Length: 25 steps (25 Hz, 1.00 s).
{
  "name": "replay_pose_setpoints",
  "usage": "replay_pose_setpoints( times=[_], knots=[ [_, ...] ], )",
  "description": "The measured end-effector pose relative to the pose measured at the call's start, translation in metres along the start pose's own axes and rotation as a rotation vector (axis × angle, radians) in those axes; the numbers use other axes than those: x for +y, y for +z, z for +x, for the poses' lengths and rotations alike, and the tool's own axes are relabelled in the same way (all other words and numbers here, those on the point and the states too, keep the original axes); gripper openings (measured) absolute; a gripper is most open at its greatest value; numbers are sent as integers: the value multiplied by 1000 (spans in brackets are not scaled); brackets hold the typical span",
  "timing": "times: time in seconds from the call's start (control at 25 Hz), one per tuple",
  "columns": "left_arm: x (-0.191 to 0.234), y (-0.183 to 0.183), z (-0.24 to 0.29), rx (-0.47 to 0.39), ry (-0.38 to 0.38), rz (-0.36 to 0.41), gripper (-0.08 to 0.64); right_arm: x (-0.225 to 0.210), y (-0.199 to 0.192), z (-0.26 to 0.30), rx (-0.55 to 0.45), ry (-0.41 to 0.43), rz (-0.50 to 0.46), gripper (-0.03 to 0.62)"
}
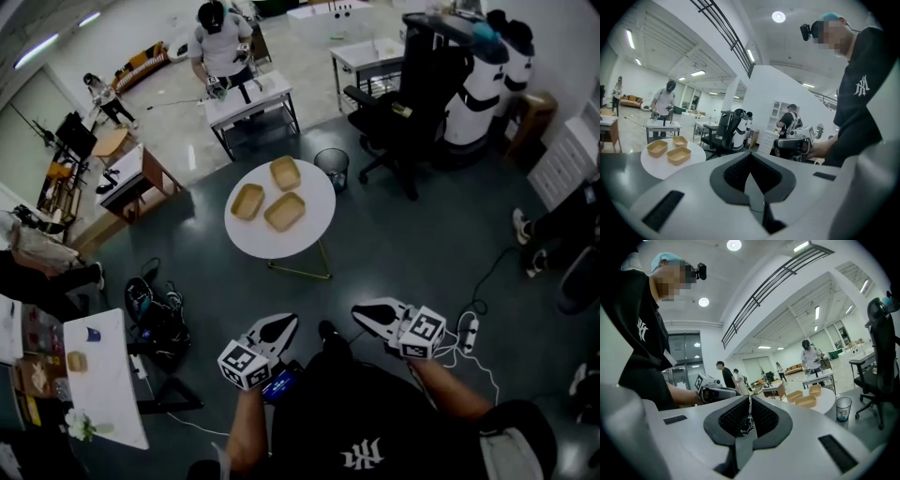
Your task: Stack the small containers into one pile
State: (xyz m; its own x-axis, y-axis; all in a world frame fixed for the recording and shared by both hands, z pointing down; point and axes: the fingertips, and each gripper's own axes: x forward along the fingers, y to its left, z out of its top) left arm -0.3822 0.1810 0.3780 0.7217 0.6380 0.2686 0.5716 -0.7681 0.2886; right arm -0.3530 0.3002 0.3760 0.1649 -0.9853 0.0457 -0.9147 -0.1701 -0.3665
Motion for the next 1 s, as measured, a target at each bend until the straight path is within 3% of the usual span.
replay_pose_setpoints(
  times=[0.36, 0.52, 0.76, 1.0],
  knots=[
    [105, 42, 19, -23, 44, -17, 3, -61, 50, 81, 20, 27, -44, 41],
    [143, 59, 24, -27, 22, -1, 3, -86, 73, 116, 12, 29, -58, 41],
    [183, 60, 36, 15, -33, 23, 3, -121, 81, 156, 26, 4, -71, 41],
    [211, 70, 44, -19, -13, 17, 3, -147, 81, 175, 56, -27, -76, 43]
  ],
)
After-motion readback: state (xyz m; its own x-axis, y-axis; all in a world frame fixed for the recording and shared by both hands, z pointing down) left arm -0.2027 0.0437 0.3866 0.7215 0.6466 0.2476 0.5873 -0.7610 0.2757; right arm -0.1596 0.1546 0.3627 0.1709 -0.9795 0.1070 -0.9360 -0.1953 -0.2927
